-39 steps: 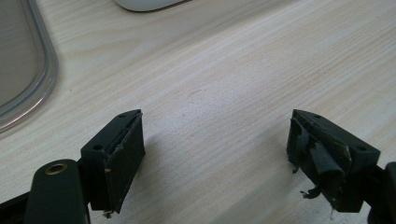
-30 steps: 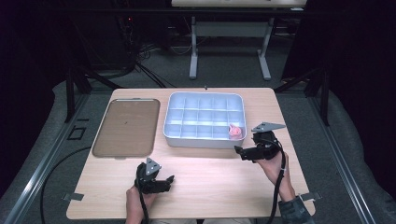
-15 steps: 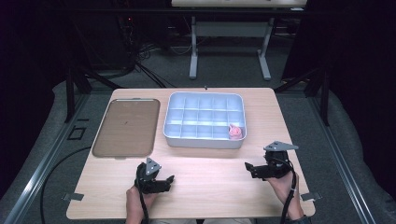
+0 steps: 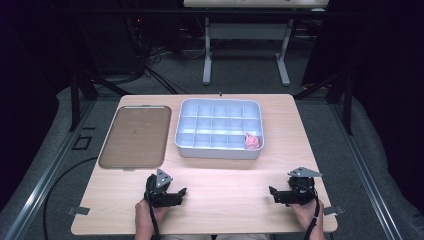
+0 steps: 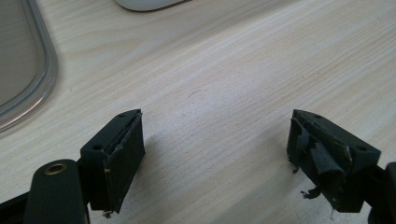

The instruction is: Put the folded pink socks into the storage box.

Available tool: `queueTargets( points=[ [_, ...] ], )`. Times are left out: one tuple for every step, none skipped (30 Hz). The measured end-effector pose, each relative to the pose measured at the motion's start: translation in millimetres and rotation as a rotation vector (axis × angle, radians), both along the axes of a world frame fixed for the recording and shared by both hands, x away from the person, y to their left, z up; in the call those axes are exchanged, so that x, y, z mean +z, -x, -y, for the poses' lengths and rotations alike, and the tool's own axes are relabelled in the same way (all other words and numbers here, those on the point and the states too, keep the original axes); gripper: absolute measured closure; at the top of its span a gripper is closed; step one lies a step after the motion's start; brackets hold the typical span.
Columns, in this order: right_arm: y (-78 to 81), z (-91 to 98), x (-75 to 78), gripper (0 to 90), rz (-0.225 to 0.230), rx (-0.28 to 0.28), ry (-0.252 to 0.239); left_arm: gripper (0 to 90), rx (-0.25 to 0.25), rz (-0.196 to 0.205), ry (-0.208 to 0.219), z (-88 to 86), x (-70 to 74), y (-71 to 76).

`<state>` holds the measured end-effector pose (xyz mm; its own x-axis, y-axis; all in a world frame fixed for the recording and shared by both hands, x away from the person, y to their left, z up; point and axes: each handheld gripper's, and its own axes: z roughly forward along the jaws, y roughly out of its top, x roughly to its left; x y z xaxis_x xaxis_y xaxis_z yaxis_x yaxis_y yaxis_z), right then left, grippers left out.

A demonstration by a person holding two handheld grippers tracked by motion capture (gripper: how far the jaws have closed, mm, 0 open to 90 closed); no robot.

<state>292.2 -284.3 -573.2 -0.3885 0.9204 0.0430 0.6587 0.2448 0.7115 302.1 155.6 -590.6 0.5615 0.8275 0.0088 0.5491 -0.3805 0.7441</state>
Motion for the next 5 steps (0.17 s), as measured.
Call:
queueTargets(
  points=[
    [0.6,0.3,-1.9,0.0,0.0,0.002,0.003,18.7,0.0,0.0,0.0,0.0,0.0,0.0],
    [0.7,0.3,-3.7,0.0,-0.001,-0.004,0.012,18.7,0.001,0.0,0.0,0.1,0.0,0.1],
    [0.8,0.5,-5.7,0.0,-0.002,-0.001,0.019,18.7,0.0,0.001,-0.001,0.1,0.0,0.1],
    [0.9,0.3,-7.9,0.0,-0.004,-0.001,0.023,18.7,0.0,0.001,-0.002,0.2,0.1,0.2],
    [0.5,0.1,-10.6,0.0,-0.006,0.0,0.032,18.7,0.0,0.002,-0.003,0.2,0.1,0.3]
  ],
)
